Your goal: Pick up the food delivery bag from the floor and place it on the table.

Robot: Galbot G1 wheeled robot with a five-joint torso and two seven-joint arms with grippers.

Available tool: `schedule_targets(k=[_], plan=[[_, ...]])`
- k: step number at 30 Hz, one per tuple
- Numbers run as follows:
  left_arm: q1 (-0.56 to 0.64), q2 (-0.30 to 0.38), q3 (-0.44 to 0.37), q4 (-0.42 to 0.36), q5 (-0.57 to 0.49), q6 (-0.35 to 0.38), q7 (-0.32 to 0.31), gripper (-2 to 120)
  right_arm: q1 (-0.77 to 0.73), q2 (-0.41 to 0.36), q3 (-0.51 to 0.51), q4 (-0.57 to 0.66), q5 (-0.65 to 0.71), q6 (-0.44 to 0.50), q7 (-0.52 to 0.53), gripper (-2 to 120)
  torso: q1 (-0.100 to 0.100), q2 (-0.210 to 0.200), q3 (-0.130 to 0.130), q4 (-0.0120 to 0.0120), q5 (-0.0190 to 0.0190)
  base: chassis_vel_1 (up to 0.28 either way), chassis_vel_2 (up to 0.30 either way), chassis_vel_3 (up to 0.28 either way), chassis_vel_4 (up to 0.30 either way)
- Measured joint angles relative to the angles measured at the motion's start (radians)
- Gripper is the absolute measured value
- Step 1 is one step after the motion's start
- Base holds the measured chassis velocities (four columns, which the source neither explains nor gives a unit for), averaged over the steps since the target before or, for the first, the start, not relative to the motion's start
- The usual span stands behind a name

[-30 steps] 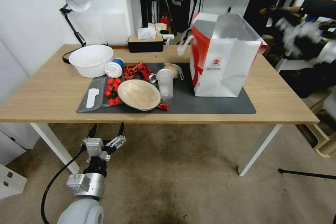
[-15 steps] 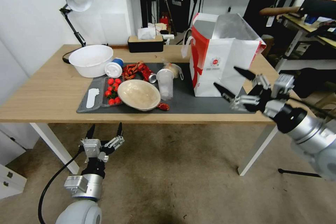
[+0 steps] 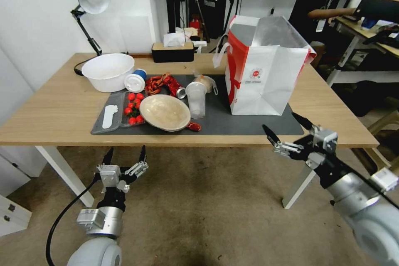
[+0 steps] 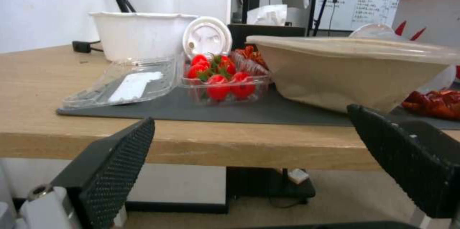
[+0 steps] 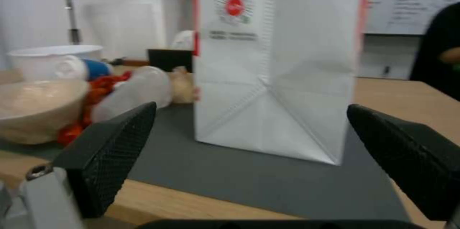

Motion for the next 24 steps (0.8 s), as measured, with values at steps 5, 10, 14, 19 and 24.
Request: schedule_targets(k=[5,10,14,19,24], plan=[[0.001,-0.001,0.002,0.004,-0.001,-0.011,0.006,100,-0.039,0.085,-0.045,-0.066,-0.105,0.11,0.046,100,0.0,0.0,0.0,-0.0001,0.0001,0.0,0.0,0.0,0.0],[0.003,0.0,0.001,0.006,-0.004,-0.022,0.012,100,-0.049,0.121,-0.076,-0.094,-0.15,0.153,0.062,100,0.0,0.0,0.0,-0.0001,0.0,0.0,0.0,0.0,0.0],[0.005,0.001,0.001,0.006,-0.006,-0.029,0.014,100,-0.055,0.14,-0.096,-0.103,-0.178,0.167,0.062,100,0.0,0.0,0.0,-0.0001,0.0,0.0,0.0,0.0,0.0],[0.007,0.003,-0.001,0.006,-0.009,-0.035,0.014,100,-0.058,0.15,-0.107,-0.107,-0.19,0.169,0.066,100,0.0,0.0,0.0,-0.0001,0.0001,0.0,0.0,0.0,0.0],[0.008,0.003,-0.001,0.006,-0.014,-0.042,0.018,100,-0.058,0.157,-0.114,-0.117,-0.203,0.176,0.07,100,0.0,0.0,0.0,-0.0001,0.0001,0.0,0.0,0.0,0.0]])
